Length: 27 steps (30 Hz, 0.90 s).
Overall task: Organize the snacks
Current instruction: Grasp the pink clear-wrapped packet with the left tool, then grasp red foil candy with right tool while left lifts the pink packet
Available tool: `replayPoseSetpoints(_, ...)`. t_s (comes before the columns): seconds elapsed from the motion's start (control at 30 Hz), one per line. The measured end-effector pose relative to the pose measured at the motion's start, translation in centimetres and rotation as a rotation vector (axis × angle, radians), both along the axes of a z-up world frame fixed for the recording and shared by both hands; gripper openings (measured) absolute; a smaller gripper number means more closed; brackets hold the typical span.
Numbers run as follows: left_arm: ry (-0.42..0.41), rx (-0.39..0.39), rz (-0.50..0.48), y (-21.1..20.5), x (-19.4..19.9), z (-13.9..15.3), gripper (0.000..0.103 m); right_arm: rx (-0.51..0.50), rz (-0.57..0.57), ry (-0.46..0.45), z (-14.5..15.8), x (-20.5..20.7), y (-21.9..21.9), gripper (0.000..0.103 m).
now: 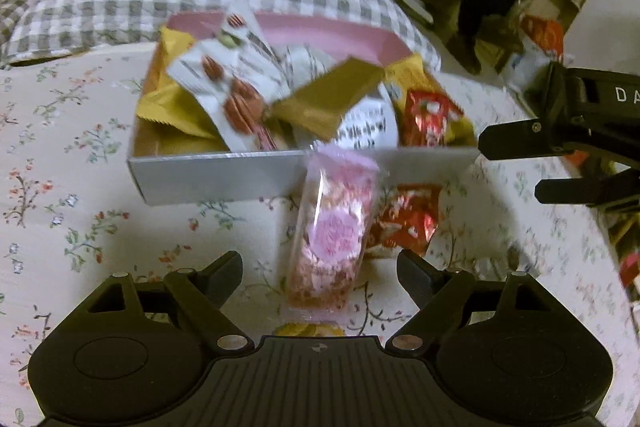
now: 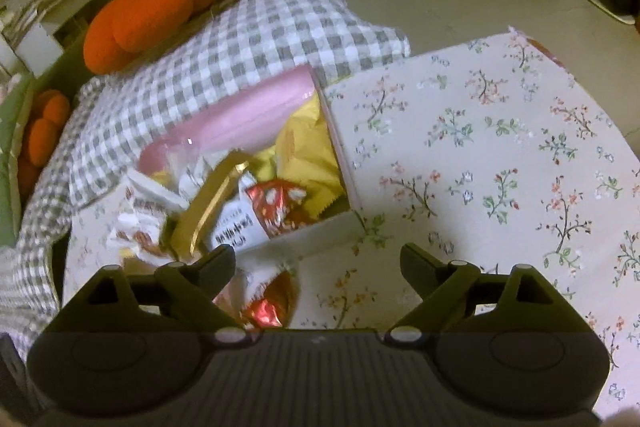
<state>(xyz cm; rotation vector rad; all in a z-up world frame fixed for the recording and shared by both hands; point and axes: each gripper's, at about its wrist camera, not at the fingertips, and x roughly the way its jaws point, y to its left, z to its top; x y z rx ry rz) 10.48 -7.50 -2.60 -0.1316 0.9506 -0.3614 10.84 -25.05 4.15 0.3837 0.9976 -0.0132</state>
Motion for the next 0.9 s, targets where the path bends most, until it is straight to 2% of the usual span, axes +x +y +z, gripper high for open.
replayPoseSetpoints(0.13, -0.006, 0.038, 0.011, -0.1, 0.1, -0.6, 0.080, -0.017, 0.026, 0.053, -1.0, -0.2, 0.3, 0.088)
replayPoseSetpoints(0.2, -0.015, 0.053, 0.023, 0.1, 0.3, -0.6, 0.063, -0.023, 0.043, 0.073, -1.4, -0.4, 0.5, 0.088)
replayPoseSetpoints(0.23, -0.017, 0.057, 0.024, 0.3, 0.4, -0.5, 0.044, -0.028, 0.046, 0.081, -1.6, -0.5, 0.5, 0.088)
replayPoseSetpoints(0.27, -0.009, 0.049, 0.031, 0.6, 0.6, -0.4, 0.031, -0.032, 0.047, 0.087, -1.7, -0.6, 0.4, 0.088)
replayPoseSetpoints(0.4, 0.016, 0.018, 0.060, 1.9, 1.1, -0.3, 0.030, -0.005, 0.012, 0.099, -1.8, -0.9, -0.6, 0.088)
replayPoseSetpoints(0.5, 0.024, 0.021, 0.073, 2.2, 1.3, -0.1, 0.030, 0.049, -0.004, 0.098, -1.7, -1.0, -1.1, 0.088)
replayPoseSetpoints(0.63, 0.028, 0.053, 0.089, 2.4, 1.3, 0.3, 0.030, 0.038, -0.014, 0.091, -1.6, -1.0, -1.0, 0.088)
replayPoseSetpoints(0.73, 0.034, 0.075, 0.112, 2.9, 1.2, 0.6, 0.030, 0.076, -0.009, 0.091, -1.7, -1.0, -0.9, 0.088)
replayPoseSetpoints(0.9, 0.030, 0.050, 0.147, 4.8, 0.5, 1.8, 0.030, 0.115, 0.041, 0.086, -2.6, -0.3, 0.8, 0.087)
